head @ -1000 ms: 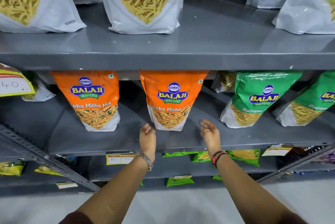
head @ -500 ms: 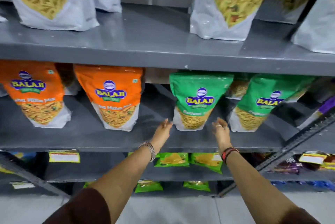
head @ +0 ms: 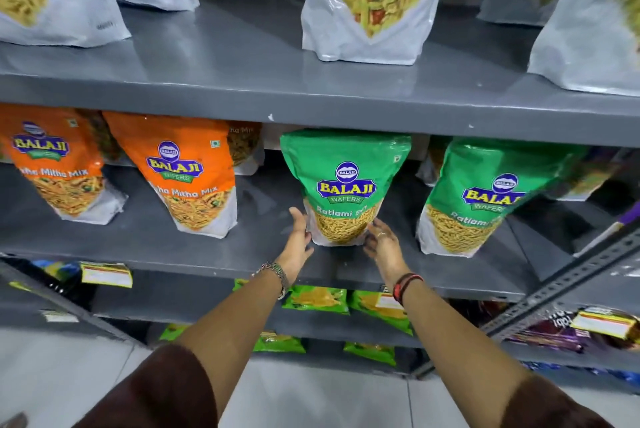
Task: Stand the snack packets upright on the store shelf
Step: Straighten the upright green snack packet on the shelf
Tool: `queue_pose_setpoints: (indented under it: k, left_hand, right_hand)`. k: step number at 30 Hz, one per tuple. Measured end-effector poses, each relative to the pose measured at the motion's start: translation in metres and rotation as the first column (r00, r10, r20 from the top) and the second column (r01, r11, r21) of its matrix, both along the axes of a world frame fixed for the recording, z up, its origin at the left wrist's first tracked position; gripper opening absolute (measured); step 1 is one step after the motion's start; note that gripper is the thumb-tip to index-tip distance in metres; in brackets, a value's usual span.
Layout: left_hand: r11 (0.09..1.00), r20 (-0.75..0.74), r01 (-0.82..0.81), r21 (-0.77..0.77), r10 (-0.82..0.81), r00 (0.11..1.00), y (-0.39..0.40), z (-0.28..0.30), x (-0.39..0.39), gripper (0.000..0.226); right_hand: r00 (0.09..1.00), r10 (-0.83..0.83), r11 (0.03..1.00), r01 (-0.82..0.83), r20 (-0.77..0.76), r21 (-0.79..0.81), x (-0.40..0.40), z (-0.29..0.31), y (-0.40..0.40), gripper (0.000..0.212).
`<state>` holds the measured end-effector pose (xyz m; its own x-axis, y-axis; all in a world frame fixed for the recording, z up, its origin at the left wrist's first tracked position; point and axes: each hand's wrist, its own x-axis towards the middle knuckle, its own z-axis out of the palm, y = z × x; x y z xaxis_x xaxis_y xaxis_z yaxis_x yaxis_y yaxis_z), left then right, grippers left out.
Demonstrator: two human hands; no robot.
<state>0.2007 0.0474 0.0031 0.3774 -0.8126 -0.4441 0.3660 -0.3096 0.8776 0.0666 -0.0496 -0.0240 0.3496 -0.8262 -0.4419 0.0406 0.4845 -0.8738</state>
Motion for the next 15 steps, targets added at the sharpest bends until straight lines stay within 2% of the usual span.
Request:
queue_pose_setpoints:
  k: [4, 11, 13, 15]
  left_hand:
    - [1.0, -0.005, 0.029, 0.002, -0.029, 1.0, 0.001, -0.003, -0.001, 0.079]
    - [1.0, 0.015, 0.028, -0.008, -0.028, 0.999, -0.001, -0.004, 0.0, 0.079]
    - [0.999, 0.044, -0.051, 0.008, 0.051, 0.998, 0.001, -0.006, -0.001, 0.076]
    - [0.975, 0.074, -0.219, 0.048, 0.215, 0.974, 0.002, -0.009, -0.009, 0.063]
  right_hand:
    - [0.999, -0.047, 0.999, 0.046, 0.018, 0.018, -0.004, 0.003, -0.001, 0.041]
    - [1.0, -0.024, 0.999, 0.024, 0.014, 0.037, -0.014, 0.013, 0.004, 0.04]
    - [0.998, -0.058, 0.998, 0.058, 0.006, 0.032, -0.02, 0.012, 0.004, 0.039]
    - [0.989, -0.138, 0.99, 0.137, -0.052, -0.024, -0.032, 0.007, 0.005, 0.034]
